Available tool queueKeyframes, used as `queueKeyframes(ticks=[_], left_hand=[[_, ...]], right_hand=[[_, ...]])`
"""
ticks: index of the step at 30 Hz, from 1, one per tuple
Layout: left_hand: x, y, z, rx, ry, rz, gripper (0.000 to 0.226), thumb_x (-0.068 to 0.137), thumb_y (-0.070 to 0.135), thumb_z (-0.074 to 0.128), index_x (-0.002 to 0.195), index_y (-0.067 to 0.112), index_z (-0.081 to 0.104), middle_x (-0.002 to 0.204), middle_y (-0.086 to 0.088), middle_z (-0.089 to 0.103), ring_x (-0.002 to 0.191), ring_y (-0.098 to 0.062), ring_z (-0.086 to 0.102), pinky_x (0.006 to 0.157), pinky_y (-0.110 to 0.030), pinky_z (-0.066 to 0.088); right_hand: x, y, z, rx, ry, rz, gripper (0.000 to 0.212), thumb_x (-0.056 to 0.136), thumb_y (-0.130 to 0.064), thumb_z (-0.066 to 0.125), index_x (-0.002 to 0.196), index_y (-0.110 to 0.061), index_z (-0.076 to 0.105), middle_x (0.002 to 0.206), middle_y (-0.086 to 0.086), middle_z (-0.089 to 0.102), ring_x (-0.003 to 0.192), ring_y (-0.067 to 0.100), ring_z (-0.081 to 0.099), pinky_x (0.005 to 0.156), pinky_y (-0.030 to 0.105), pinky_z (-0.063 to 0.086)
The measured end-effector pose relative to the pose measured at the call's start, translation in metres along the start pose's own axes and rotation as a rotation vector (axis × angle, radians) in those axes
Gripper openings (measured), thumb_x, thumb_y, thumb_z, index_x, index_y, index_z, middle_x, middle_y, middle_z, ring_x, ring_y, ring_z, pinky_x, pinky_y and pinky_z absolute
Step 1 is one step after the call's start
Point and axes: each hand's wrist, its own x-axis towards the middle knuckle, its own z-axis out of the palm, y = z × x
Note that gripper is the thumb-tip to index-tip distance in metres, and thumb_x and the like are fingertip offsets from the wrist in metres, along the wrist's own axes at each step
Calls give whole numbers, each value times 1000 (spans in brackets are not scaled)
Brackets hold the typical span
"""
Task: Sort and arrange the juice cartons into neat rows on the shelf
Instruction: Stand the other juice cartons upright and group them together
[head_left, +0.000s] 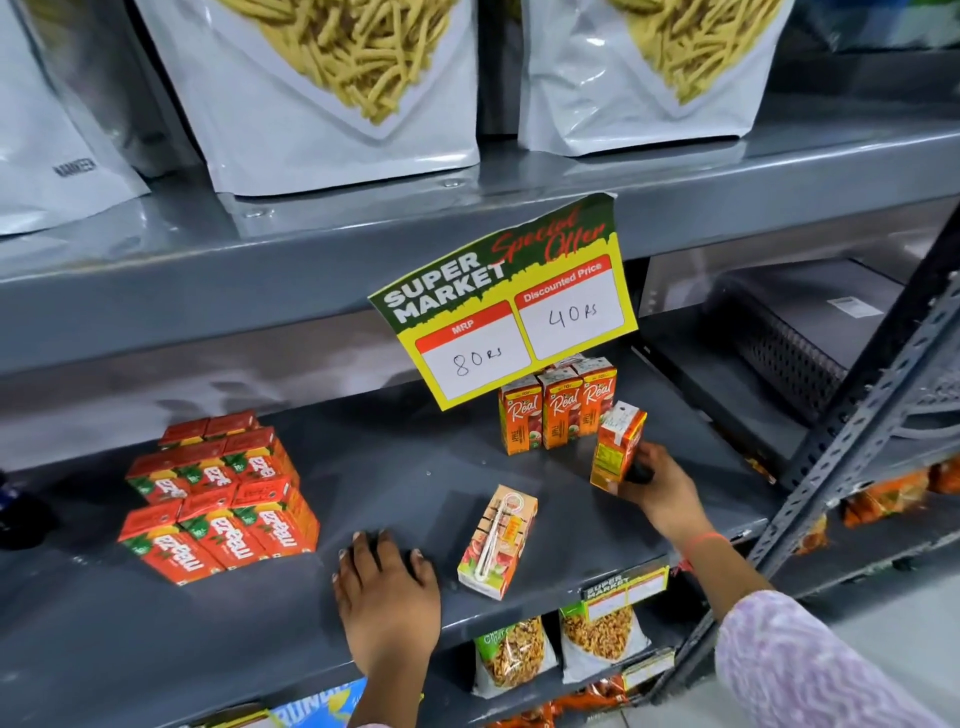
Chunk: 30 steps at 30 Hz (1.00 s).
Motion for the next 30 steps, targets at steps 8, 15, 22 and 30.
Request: queueKeyframes(ticks=[8,15,22,30], left_hand=[[0,-1,2,5,20,9,41,86,22,51,121,0,53,132,-27,50,124,-46,42,106,-54,30],[0,-1,3,-18,63,26,54,81,32,33,116,0,56,126,-28,54,119,-47,47,102,-56,34],[0,-2,4,-14,68,30,48,78,28,41,112,-1,58,124,-30,55,117,-48,48,101,-57,36],[-1,-2,2,-22,33,20,41,84,23,48,116,-2,55,127,-31,53,120,-49,45,102,-57,34]], right_hand=[[0,-1,23,-55,246,51,42,67,-21,80,97,-8,54,105,18,68,102,40,58,88,48,49],[0,-6,34,-106,280,115,47,68,-26,78,104,-6,53,111,19,65,109,43,52,92,50,44],[-36,-3,35,131,431,44,31,74,7,63,99,-6,51,111,23,55,106,41,51,96,50,42],[-80,-39,63,-709,-317,-708,70,73,-1,50,137,-29,38,149,0,35,140,29,21,108,41,28]])
